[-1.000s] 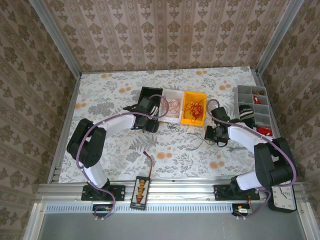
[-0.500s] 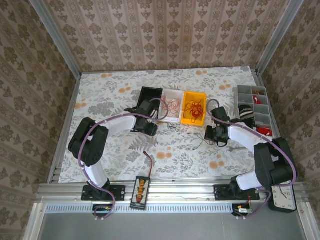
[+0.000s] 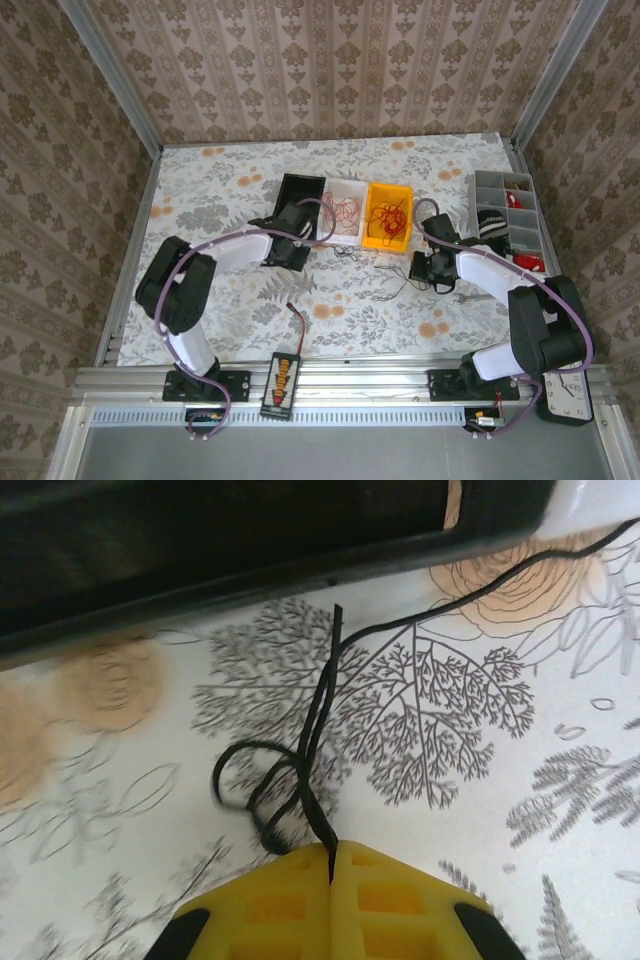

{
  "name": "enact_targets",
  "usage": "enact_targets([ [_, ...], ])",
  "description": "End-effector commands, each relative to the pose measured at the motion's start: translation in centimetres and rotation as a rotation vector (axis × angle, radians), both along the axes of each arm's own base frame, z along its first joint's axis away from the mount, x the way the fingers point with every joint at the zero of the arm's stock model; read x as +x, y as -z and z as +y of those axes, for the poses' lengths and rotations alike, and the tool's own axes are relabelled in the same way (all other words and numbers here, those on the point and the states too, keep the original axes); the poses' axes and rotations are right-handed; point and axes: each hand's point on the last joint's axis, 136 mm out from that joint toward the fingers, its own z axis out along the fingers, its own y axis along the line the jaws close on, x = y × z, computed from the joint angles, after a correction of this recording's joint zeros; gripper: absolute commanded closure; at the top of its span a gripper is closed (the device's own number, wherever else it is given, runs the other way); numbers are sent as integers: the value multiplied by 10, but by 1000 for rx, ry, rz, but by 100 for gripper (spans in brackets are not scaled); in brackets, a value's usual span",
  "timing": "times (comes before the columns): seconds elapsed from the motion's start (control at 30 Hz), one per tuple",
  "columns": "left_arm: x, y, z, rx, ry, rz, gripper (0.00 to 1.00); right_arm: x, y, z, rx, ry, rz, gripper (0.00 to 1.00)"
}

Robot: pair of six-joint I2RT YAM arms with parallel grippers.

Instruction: Untangle the cables

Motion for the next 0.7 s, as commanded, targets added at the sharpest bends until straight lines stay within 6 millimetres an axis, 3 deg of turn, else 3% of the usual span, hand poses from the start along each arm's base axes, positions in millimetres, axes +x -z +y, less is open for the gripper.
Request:
enact_targets([
  [0.0,20,-72,1,-110,-67,-240,100,3,-2,-1,-10,1,-12,94],
  [0.17,29,-172,-1,-332,-61,-484,100,6,0,1,-5,-5,-6,94],
  [0.27,41,-221,9,-404,-93,-563,100,8,-1,2,0,-6,-12,94],
  [0.37,56,-256,15,-463,-106,-611,100,8,-1,3,6,-5,-12,94],
  [0.5,79,-276,17,-508,-110,-642,100,9,-2,4,11,-10,-13,94],
  [0.57,95,-276,25,-512,-131,-646,100,8,-3,4,12,-10,-14,94],
  [0.67,111,-269,21,-520,-127,-647,100,7,-5,4,11,-10,-17,94],
])
